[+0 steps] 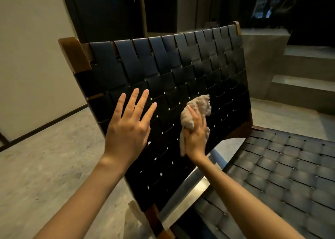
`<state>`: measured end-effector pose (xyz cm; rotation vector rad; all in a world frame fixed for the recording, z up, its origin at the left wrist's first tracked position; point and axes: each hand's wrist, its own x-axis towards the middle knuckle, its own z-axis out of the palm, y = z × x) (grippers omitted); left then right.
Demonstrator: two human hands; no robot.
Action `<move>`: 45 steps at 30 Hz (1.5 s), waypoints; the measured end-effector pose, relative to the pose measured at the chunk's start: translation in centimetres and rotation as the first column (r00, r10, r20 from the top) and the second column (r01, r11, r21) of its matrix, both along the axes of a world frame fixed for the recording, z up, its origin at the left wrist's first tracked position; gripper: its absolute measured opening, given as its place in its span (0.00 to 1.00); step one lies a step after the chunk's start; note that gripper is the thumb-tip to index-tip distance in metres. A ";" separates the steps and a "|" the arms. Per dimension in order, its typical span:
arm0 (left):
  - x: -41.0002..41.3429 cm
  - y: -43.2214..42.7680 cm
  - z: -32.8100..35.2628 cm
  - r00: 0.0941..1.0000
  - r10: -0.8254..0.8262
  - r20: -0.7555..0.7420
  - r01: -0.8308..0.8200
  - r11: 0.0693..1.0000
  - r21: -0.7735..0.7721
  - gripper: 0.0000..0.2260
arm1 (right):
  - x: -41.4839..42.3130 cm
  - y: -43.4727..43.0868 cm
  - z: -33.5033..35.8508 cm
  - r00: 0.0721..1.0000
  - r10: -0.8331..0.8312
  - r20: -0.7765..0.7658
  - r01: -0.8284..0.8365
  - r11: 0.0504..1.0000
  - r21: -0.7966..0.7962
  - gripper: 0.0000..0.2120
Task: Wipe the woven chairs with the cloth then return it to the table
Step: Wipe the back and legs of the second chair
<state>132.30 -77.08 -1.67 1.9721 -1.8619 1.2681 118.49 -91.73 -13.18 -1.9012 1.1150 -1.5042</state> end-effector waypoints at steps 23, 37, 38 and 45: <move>0.1 1.3 -3.3 0.997 -0.080 0.018 0.080 0.996 -0.046 0.20 | -0.8 1.2 -6.2 0.949 -0.294 0.115 0.218 0.873 0.437 0.26; 1.0 3.0 -3.3 0.981 -0.196 -0.007 0.195 0.976 -0.095 0.19 | -0.4 12.7 -7.2 0.981 0.183 0.064 -0.192 0.965 0.180 0.22; 1.4 3.4 -3.5 0.980 -0.191 -0.055 0.185 0.977 -0.101 0.21 | -0.3 13.8 -7.4 0.969 0.243 0.039 -0.246 0.957 0.152 0.22; 4.4 6.9 -3.3 0.857 -0.252 -0.449 0.211 0.967 -0.140 0.26 | 0.3 15.5 -6.6 0.911 0.377 -0.166 -0.387 0.922 -0.033 0.21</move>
